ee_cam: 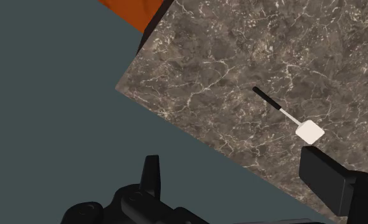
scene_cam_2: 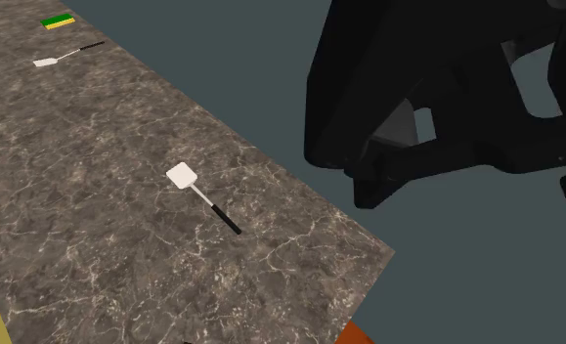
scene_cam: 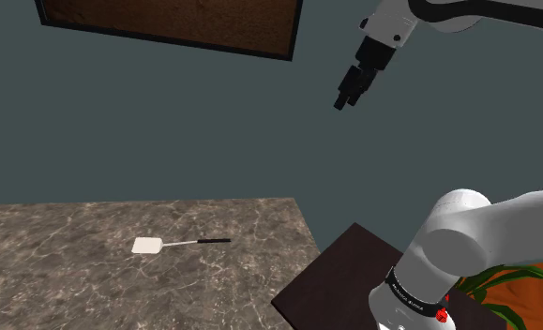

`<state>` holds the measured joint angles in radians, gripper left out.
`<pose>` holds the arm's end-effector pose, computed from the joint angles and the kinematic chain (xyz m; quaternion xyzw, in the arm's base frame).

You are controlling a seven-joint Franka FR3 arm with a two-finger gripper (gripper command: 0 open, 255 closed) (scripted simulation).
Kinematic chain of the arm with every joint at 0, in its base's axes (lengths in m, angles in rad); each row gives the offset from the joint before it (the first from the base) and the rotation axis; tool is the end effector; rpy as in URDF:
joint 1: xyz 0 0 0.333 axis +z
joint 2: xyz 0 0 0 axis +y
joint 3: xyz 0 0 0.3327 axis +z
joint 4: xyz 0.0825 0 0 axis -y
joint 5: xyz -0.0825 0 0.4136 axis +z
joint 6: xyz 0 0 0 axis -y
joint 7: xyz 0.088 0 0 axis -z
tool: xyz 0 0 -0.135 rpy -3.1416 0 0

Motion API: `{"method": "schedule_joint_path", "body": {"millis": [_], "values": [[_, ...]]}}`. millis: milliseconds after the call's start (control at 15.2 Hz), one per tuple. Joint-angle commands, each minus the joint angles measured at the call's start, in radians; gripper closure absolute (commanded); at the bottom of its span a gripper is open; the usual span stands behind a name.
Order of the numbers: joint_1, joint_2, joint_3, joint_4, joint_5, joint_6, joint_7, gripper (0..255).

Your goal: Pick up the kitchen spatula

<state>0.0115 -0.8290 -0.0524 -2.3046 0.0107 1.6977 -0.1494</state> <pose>0.3298 -0.0180 0.6274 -0.9918 -0.0601 -0.1122 0.0149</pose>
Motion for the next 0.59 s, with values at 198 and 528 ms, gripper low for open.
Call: {"method": "schedule_joint_path", "body": {"millis": [198,528], "values": [[0.027,0.074,0.016,-0.017,0.007,0.074,-0.021,0],[0.070,0.212,0.044,-0.026,0.016,0.192,-0.055,0]]}}
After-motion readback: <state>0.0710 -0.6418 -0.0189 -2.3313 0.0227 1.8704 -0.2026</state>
